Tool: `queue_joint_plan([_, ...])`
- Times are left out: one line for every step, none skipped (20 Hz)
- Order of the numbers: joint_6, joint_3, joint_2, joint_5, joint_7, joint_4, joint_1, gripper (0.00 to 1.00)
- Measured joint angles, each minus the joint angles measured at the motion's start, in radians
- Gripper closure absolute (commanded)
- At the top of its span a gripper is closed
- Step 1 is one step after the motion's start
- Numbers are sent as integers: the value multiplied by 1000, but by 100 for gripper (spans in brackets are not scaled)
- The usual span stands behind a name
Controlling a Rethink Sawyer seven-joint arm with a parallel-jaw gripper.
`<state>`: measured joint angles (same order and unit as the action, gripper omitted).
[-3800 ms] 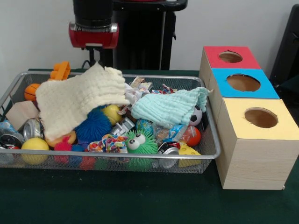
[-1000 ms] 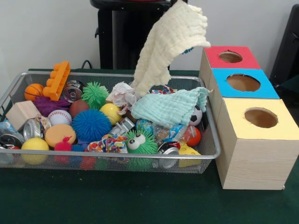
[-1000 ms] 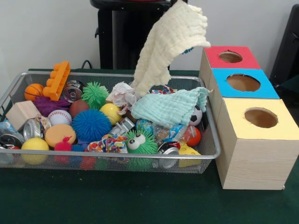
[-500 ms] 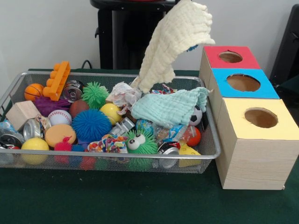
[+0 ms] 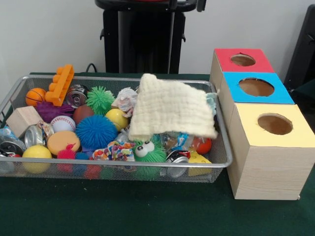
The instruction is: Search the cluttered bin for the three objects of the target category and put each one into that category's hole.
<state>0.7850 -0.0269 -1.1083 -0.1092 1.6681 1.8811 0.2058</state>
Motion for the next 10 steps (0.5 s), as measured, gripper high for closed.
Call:
queue_joint_plan([0, 2, 0, 2, 0, 0, 0, 0])
queue_joint_plan([0, 3, 0, 3, 0, 0, 0, 0])
queue_joint_plan([0, 6, 0, 6, 0, -1, 0, 0])
queue_joint_plan([0, 10, 0, 10, 0, -1, 0, 0])
queue_joint_plan([0, 11, 0, 13, 0, -1, 0, 0])
queue_joint_plan([0, 12, 0, 14, 0, -1, 0, 0])
queue_joint_plan([0, 14, 0, 17, 0, -1, 0, 0])
queue_joint_plan([0, 16, 0, 19, 0, -1, 0, 0])
queue_joint_plan([0, 17, 0, 21, 0, -1, 0, 0])
queue_joint_plan([0, 18, 0, 23, 0, -1, 0, 0])
